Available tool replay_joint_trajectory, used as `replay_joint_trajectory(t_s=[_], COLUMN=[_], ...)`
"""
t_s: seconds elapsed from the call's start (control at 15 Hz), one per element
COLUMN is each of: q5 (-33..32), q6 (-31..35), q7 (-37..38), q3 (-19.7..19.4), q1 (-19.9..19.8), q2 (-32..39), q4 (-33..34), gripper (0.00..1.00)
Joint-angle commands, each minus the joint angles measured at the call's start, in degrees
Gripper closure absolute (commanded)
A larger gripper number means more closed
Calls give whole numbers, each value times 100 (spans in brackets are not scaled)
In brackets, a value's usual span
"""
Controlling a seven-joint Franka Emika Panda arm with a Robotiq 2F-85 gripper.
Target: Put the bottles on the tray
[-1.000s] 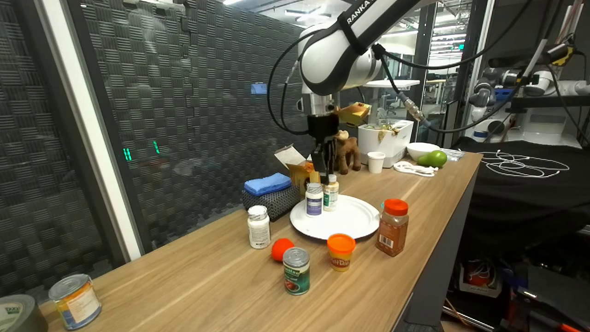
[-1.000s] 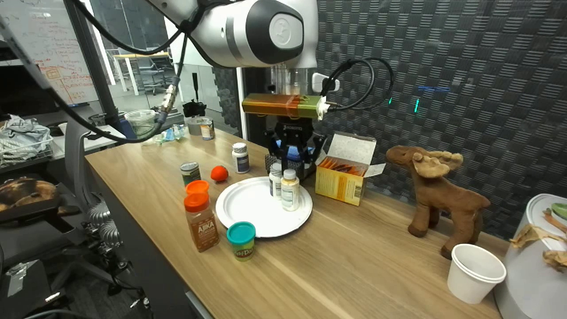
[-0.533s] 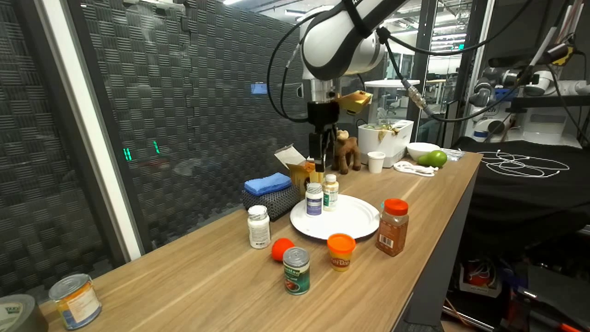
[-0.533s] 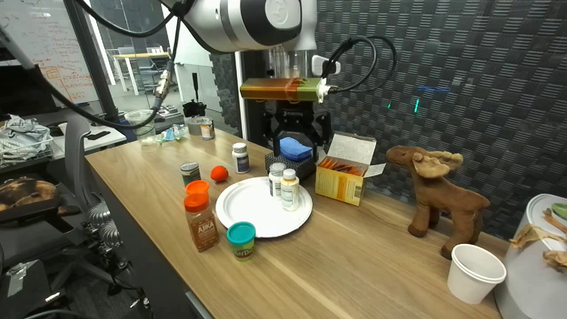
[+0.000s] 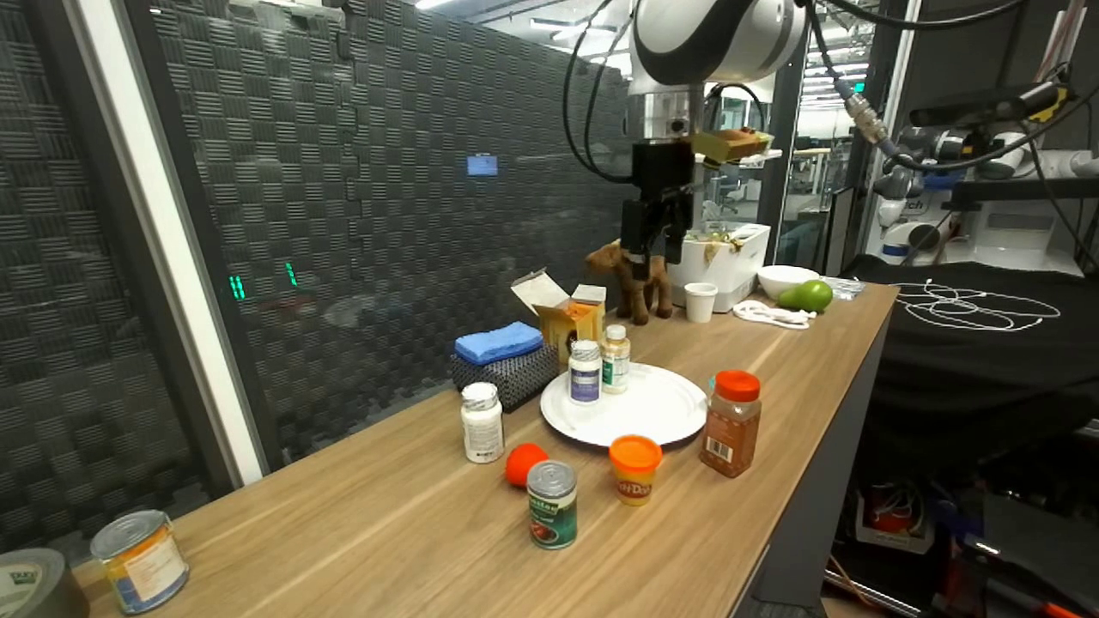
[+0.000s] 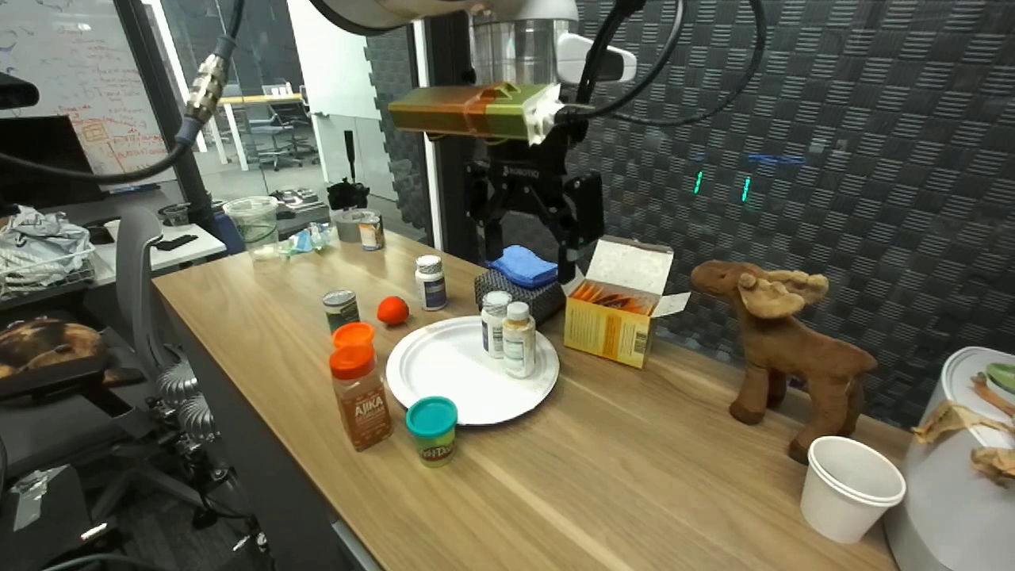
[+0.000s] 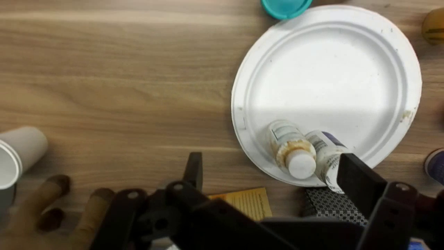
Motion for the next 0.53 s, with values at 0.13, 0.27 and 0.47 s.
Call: replay_joint_trajectory(t_s=[0.13, 0.27, 0.47], q5=[425, 451, 575], q6=[36, 17, -32], q7=[303, 334, 404], q3=[-213, -257, -266], q1=[-167, -190, -201], q2=[-569, -502, -377], q4=[-996, -1131, -1266], gripper=[0, 0, 0])
